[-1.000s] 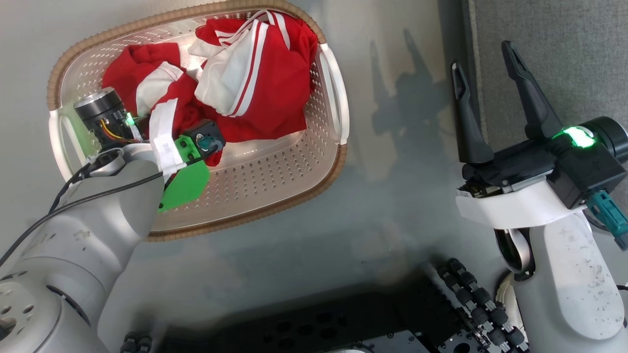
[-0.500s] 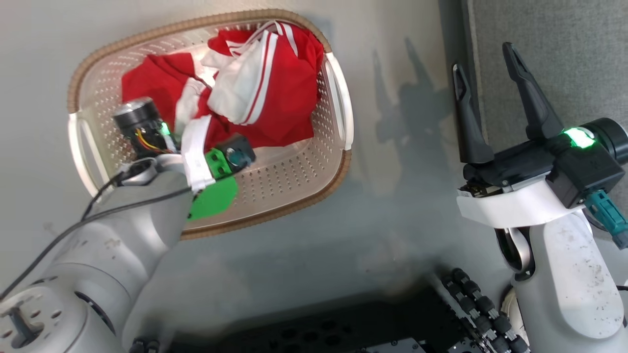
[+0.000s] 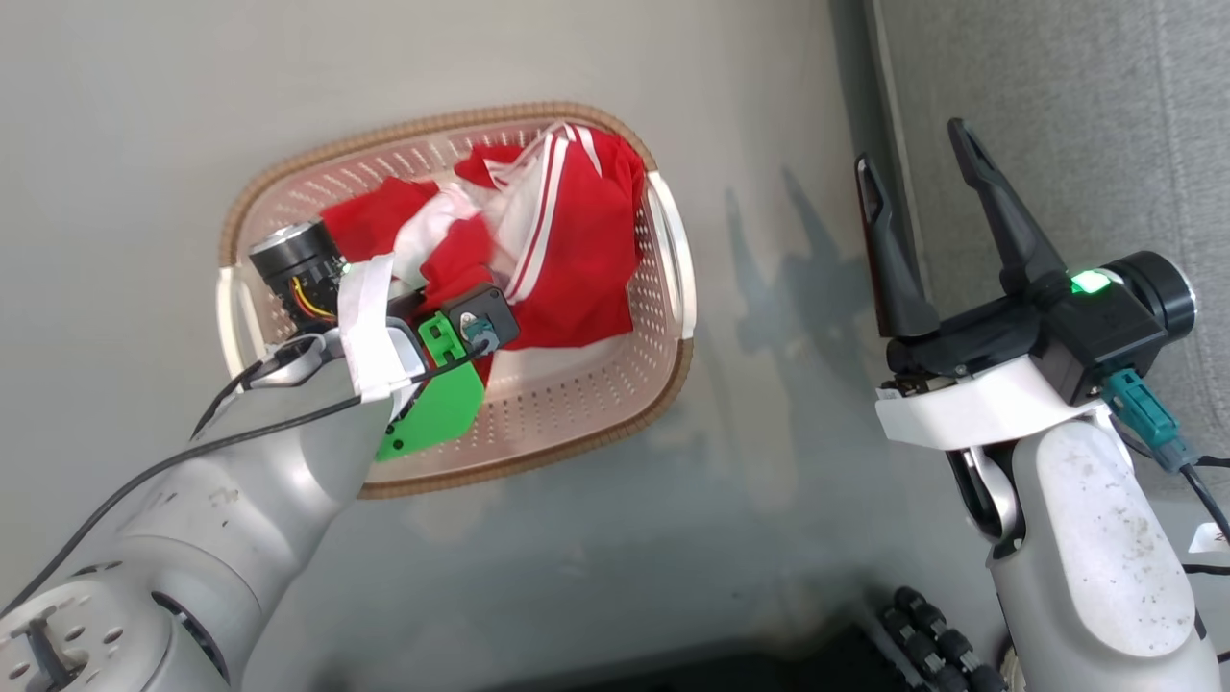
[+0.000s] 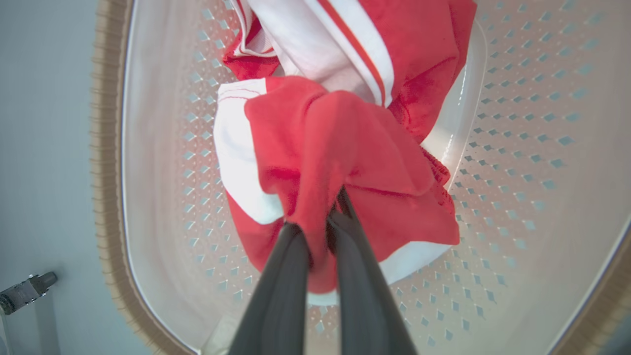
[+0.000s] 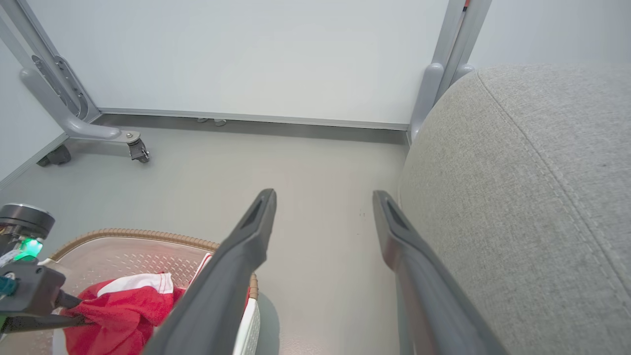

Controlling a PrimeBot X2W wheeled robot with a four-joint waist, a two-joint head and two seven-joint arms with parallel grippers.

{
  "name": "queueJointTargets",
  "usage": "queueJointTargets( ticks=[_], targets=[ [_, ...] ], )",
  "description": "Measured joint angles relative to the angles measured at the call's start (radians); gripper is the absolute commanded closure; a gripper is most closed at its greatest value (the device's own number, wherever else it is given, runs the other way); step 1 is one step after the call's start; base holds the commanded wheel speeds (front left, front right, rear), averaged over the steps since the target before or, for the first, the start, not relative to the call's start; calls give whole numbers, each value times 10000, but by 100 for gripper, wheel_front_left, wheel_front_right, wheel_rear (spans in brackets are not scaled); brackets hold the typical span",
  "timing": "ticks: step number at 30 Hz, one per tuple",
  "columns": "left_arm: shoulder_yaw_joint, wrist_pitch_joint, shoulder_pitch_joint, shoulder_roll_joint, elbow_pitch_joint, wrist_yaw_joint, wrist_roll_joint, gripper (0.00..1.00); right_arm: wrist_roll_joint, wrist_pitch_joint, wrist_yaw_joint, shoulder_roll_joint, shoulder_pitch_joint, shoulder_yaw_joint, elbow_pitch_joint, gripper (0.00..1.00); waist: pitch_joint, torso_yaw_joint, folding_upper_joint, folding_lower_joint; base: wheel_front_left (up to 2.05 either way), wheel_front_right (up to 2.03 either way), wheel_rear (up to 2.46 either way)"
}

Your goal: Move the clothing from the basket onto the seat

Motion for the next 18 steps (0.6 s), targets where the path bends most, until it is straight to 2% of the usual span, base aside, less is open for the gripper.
queueJointTargets(
  ticks=[18],
  targets=[
    [-17,-1923,826,188,-301,-12,-1693,100,10,0,0,4,767,-12,790,0,-2475,508,0,0,0,0,0]
  ],
)
